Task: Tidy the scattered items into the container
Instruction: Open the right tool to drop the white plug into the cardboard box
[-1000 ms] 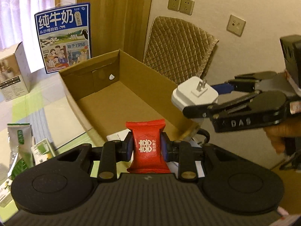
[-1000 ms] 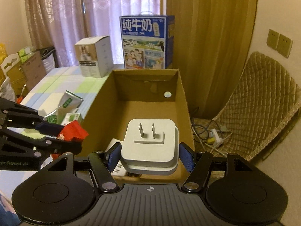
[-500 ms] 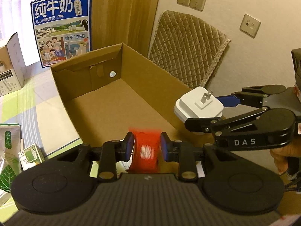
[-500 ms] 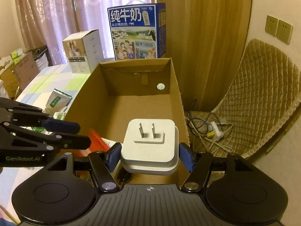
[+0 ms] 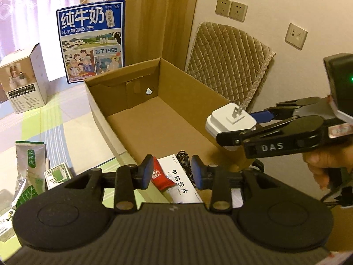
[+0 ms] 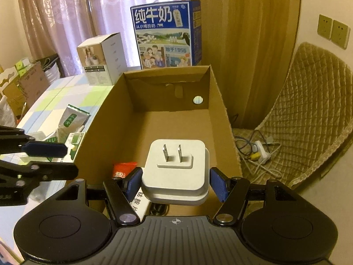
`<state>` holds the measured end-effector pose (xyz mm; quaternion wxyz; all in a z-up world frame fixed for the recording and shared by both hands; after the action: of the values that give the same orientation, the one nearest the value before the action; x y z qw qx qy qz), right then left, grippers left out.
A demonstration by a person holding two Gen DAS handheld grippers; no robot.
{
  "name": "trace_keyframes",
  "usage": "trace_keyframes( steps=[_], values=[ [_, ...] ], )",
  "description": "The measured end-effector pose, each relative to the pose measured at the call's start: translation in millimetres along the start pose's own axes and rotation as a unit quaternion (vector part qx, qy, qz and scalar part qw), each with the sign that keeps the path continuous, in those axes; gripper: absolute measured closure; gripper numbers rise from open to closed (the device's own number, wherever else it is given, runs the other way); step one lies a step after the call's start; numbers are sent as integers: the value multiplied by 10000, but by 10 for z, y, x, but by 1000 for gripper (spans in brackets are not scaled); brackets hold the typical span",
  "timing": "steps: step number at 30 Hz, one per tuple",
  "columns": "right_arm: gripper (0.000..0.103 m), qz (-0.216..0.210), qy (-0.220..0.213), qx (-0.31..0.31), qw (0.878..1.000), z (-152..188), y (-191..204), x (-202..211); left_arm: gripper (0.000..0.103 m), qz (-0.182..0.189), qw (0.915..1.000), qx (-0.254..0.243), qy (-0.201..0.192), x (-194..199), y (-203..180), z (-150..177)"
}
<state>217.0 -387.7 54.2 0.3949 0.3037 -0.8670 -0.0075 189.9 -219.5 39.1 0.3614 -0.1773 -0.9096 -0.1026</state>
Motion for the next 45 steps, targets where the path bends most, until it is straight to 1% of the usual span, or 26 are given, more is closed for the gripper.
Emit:
trace_keyframes(
  steps=[3, 5, 8, 11, 14, 19, 20, 25, 27, 29, 31, 32, 34, 38, 42, 45],
  values=[
    [38, -105, -46, -23, 9999, -4, 13, -46, 70, -11, 10000, 25, -14, 38, 35, 34],
    [33, -107, -81, -59, 9999, -2, 22, -39, 70, -39, 10000, 41, -16, 61, 61, 56],
    [31, -80, -134, -58, 9999, 7, 51, 9, 69, -66, 9999, 99, -16, 103, 113, 98],
    [28, -51, -192, -78, 9998, 33, 88, 89, 65, -79, 9998, 168, -12, 162, 159, 159],
    [26, -42, -279, -111, 9995, 69, 153, 200, 65, -110, 9997, 224, 12, 232, 201, 238],
    [22, -108, -377, -74, 9992, 141, 362, 375, 61, -226, 9993, 295, 10, 383, 298, 360],
    [20, -119, -381, -67, 9992, 154, 419, 398, 57, -258, 9992, 300, 1, 419, 320, 386],
    [13, -302, -393, 53, 9988, 229, 759, 477, 51, -446, 9984, 350, 19, 566, 438, 506],
    [10, -400, -398, 87, 9984, 279, 904, 502, 45, -519, 9979, 377, 10, 641, 500, 562],
    [6, -513, -431, 90, 9977, 332, 1040, 533, 44, -587, 9973, 446, 8, 731, 575, 630],
    [4, -583, -411, 110, 9974, 368, 1161, 530, 41, -657, 9963, 549, 18, 826, 662, 710],
    [3, -605, -393, 129, 9973, 389, 1216, 523, 38, -704, 9958, 580, 15, 869, 704, 751],
    [2, -649, -330, 185, 9972, 418, 1332, 502, 33, -800, 9947, 644, 16, 951, 785, 827],
    [2, -727, -172, 280, 9968, 487, 1522, 449, 20, -990, 9922, 750, 44, 1115, 956, 1002],
    [2, -759, 7, 372, 9964, 596, 1710, 376, 12, -1156, 9899, 817, 77, 1260, 1080, 1192],
    [2, -828, 129, 444, 9955, 671, 1845, 304, 8, -1281, 9878, 874, 104, 1352, 1172, 1321]
  ],
)
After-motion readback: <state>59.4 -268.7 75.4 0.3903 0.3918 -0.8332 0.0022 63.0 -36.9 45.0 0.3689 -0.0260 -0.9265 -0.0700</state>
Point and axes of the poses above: each gripper's, at about its wrist camera, not at the fingertips, and x roughly against the way its jaws point, y to its left, z to its underside, the point moved 2 cm from there along -x, roughly the way its jaws point, and after that the axes turned 14 degrees about -z, right-handed, at the moved point
